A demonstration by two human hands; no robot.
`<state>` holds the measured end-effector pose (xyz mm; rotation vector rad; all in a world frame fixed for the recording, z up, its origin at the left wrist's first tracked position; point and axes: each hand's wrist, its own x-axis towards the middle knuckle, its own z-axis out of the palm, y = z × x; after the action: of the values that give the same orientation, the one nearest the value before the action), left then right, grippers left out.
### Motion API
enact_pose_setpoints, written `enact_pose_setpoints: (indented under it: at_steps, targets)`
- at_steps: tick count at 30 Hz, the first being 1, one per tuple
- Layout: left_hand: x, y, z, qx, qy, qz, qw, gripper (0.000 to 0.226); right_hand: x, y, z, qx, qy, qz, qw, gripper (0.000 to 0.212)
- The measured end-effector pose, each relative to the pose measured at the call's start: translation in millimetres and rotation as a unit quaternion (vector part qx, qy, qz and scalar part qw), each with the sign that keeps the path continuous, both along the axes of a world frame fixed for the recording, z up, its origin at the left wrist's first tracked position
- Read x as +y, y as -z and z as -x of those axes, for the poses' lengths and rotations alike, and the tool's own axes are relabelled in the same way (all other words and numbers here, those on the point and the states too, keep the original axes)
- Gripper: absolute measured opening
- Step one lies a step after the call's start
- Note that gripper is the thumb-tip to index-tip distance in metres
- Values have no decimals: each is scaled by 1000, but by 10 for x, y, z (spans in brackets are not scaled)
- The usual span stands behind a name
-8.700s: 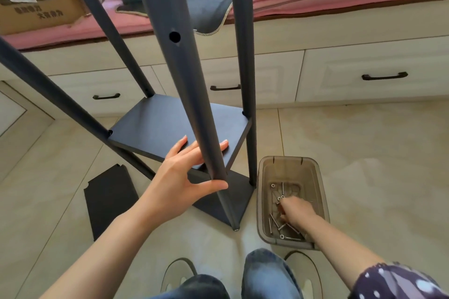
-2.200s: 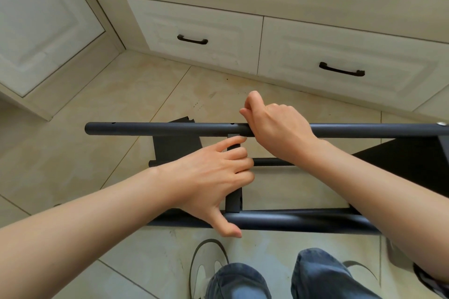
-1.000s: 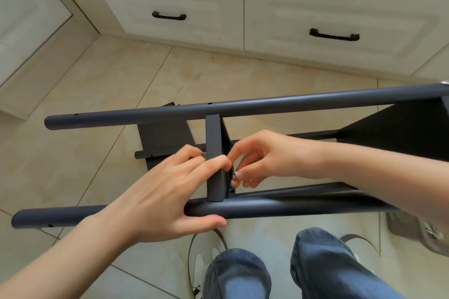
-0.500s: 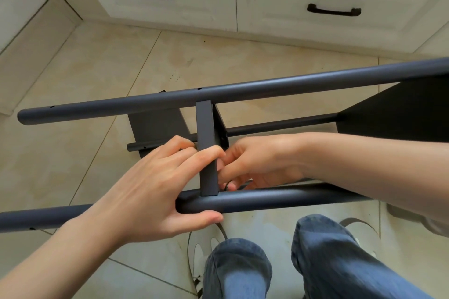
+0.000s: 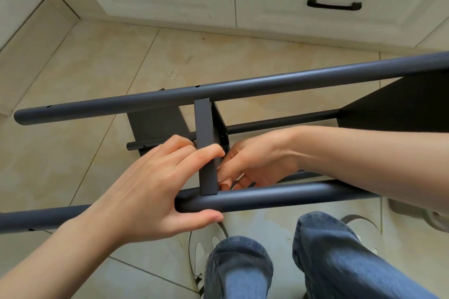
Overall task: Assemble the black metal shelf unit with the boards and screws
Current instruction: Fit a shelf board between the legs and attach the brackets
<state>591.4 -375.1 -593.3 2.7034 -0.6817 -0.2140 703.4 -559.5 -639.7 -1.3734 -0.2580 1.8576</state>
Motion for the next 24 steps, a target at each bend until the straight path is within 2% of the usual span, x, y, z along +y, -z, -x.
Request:
enact_pose_setpoints:
  at_steps: [8,17,21,24]
  targets:
    - [-8,-15,4,10,-10,-9,1000,77,-12,-24,4,3,-1,0,1000,21]
    - [-8,-14,8,13,-11,-12,1000,76,-37,-3,-9,13,9,-19,1000,15]
    - [-9,-17,9,15,-11,-9,1000,76,7,22,40,-21,17,7,1000,17]
    - [-7,-18,10,12,-9,-13,1000,76,12,16,36,-15,23,-7,1000,17]
